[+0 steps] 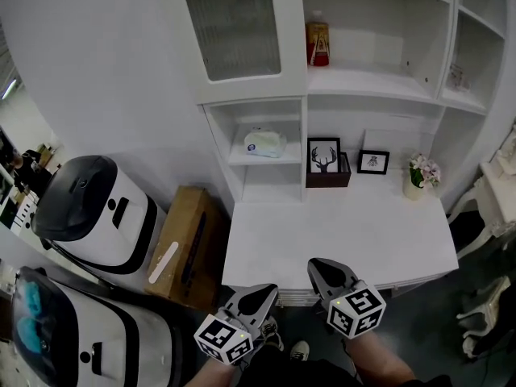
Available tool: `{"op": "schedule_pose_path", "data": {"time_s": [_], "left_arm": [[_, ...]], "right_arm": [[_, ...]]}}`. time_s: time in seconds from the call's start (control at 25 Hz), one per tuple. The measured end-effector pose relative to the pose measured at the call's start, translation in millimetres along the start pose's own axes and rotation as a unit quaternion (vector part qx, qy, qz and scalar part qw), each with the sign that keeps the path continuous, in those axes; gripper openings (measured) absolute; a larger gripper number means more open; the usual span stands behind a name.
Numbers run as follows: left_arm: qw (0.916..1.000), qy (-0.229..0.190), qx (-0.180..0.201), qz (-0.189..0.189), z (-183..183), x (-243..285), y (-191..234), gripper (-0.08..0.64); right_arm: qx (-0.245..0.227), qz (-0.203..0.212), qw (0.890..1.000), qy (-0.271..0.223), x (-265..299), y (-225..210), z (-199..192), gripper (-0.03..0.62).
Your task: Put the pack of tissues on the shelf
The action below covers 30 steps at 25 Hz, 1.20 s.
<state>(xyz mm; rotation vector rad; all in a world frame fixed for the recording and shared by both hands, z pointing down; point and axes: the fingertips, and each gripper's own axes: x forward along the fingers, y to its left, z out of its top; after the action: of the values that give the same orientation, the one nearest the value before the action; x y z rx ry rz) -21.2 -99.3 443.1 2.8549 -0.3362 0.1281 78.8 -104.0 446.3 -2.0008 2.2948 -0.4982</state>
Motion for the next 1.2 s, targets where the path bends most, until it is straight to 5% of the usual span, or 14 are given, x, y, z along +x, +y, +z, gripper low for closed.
{"op": "schedule_pose_path", "data": {"time_s": [0.52,1.2], "left_arm": [[0.9986,0.023,-0.011,0.047,-14.7,-28.3,11.8,0.005],[0.9997,0.018,-0.012,-0.011,-5.3,-62.9,39.6,0.005]], "right_arm": [[0.003,0.049,0.998,0.029,12.3,33.9,-34.0,0.005],[-0.001,0.01,0.999,0.042,27.8,84.9,-51.4,0.005]]}}
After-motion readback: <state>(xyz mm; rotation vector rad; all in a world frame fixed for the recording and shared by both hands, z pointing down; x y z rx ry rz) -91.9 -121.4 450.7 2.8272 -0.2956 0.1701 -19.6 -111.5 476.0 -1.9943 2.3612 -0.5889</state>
